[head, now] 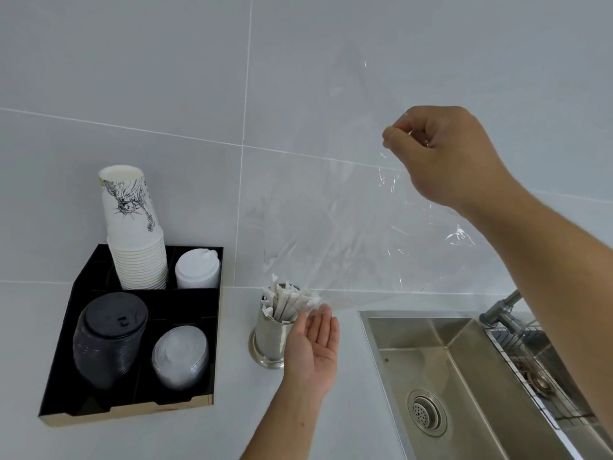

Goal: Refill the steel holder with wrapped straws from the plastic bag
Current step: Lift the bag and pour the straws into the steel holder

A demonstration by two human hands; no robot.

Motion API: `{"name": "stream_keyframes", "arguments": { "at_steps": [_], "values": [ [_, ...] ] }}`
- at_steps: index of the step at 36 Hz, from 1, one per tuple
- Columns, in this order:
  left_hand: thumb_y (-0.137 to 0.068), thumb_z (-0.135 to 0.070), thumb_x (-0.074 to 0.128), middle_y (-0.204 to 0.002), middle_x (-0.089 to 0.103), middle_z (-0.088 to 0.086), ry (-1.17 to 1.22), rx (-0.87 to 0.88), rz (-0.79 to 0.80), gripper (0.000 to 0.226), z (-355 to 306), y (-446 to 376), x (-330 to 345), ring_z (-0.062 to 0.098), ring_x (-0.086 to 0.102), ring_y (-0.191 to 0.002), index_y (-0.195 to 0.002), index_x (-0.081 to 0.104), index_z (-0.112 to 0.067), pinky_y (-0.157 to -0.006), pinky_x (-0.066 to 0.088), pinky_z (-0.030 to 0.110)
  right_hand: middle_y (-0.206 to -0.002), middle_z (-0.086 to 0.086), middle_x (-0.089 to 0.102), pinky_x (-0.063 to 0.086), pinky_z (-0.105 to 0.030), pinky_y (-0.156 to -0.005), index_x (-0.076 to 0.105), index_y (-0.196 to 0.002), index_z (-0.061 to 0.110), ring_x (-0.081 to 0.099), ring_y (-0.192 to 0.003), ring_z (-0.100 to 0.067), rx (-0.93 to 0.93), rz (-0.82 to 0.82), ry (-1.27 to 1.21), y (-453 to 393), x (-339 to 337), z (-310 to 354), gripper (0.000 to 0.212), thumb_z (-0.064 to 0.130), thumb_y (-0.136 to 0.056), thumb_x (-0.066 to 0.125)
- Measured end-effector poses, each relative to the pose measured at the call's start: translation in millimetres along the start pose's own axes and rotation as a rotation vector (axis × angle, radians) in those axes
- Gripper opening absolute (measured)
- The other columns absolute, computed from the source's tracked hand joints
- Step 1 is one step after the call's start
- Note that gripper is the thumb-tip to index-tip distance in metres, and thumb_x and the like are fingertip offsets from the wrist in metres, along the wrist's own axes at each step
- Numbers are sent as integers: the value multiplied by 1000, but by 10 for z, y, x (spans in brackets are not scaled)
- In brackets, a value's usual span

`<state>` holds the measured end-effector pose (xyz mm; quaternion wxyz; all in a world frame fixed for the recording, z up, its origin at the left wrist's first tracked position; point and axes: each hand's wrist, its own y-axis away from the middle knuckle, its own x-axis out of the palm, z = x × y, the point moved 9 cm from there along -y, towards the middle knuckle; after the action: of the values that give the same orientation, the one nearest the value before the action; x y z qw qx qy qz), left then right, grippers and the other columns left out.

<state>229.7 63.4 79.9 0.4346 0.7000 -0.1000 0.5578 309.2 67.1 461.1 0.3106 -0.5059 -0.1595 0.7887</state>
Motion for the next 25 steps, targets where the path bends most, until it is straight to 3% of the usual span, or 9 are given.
{"name": "stream_keyframes", "arguments": {
  "at_steps": [10,15,25],
  "values": [
    [-94,-16,64,-90,78,11,-67,39,22,14,1,167,94,16,76,-80,-100,66,-4,-60,62,30,-49,7,49,30,-8,-36,68,-79,18,42,-39,-4,-11,-81,7,184,-431,12,20,29,-89,55],
    [-95,-15,63,-86,78,10,-93,52,29,12,30,242,126,15,76,-77,-97,66,-4,-58,61,29,-42,15,48,32,-9,-37,68,-79,17,43,-43,-7,9,-119,2,303,-672,-64,20,29,-89,55],
    [-93,-12,63,-78,77,5,-167,33,38,7,222,298,163,11,74,-66,-89,67,-7,-56,60,26,-46,7,46,29,-9,-37,69,-79,15,39,-37,-5,35,-195,-13,546,-1130,-329,21,28,-90,57]
  ]
}}
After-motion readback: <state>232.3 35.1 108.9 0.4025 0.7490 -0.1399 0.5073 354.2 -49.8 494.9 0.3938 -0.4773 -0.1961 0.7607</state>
